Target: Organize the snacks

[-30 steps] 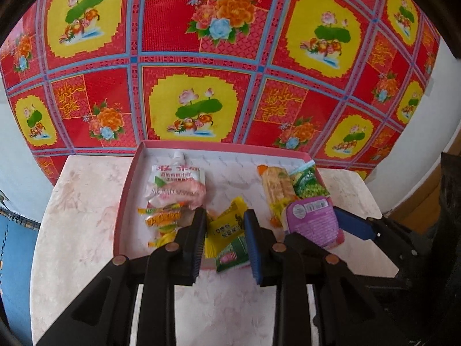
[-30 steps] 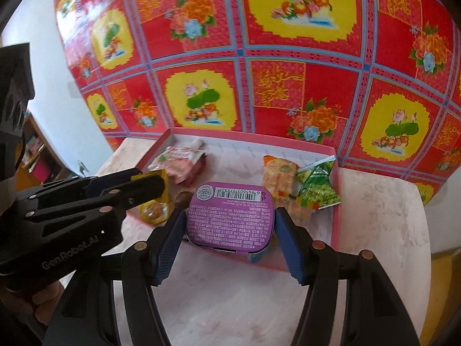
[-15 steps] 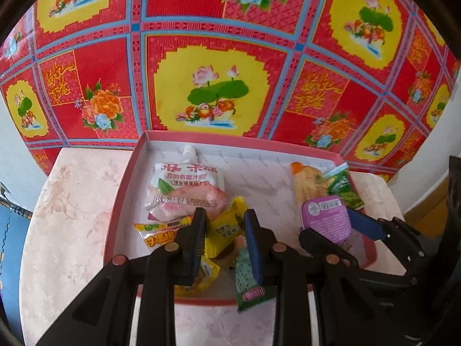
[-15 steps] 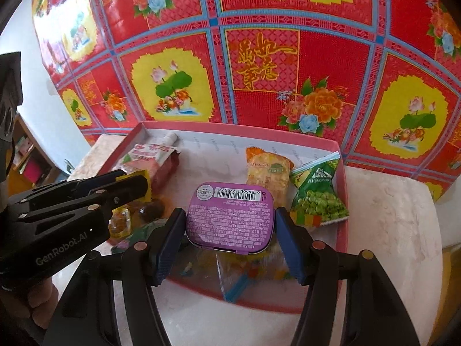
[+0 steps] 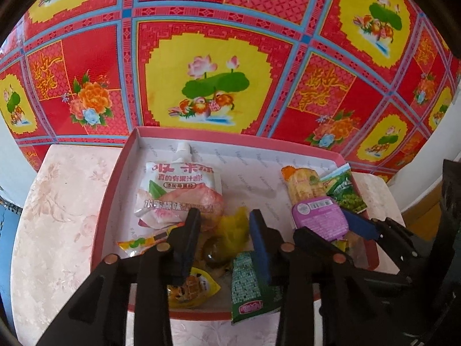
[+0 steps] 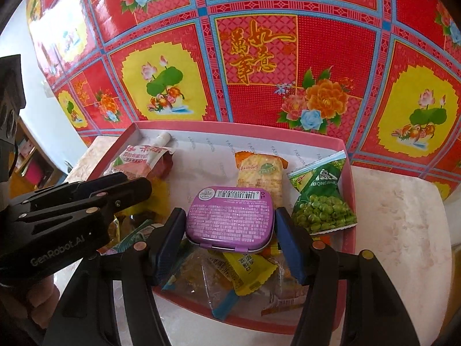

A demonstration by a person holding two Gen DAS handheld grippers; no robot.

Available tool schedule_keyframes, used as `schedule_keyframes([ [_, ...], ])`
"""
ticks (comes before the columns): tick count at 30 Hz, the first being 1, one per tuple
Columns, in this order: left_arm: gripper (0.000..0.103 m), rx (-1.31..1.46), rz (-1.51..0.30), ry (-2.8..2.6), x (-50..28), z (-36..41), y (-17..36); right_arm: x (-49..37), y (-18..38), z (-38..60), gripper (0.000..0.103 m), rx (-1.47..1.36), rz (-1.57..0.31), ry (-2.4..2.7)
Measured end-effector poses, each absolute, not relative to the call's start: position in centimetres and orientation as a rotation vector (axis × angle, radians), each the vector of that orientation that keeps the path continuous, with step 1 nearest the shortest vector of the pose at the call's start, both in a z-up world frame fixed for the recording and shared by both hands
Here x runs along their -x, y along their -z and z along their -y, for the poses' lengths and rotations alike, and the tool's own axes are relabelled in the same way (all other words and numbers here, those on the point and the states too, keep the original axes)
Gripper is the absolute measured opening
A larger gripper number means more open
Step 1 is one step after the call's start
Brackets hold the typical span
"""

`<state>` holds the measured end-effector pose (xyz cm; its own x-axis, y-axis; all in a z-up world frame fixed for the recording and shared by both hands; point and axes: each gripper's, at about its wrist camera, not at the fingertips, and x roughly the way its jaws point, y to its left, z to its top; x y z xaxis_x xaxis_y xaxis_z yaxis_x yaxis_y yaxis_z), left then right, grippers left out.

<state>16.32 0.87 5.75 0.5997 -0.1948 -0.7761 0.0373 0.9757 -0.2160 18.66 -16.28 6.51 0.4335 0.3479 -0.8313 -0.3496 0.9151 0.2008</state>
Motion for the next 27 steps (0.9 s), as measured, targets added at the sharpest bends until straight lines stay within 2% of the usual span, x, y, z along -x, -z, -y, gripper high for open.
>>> schedule_keyframes([
  [4,0.047,0.155,-0.910,0.138,-15.9,-0.4,-6.1,-18.5,-6.4,16.3,0.065,-0.007,-1.040,-0.433],
  [8,0.052,0.134,-0.882,0.145,-15.1,-0.3,-7.2,-18.0,-7.2,16.4,0.073,0.009,-1.015,-0.433],
  [16,0.053,0.139,-0.842,0.133,-13.0,-1.1,-9.4,-16.7,-9.4,17.0,0.074,-0.013,-0.974,-0.425],
  [27,0.061,0.132,-0.816,0.103,-9.2,-2.3,-11.0,-12.8,-12.3,17.6,0.074,-0.042,-0.955,-0.406],
])
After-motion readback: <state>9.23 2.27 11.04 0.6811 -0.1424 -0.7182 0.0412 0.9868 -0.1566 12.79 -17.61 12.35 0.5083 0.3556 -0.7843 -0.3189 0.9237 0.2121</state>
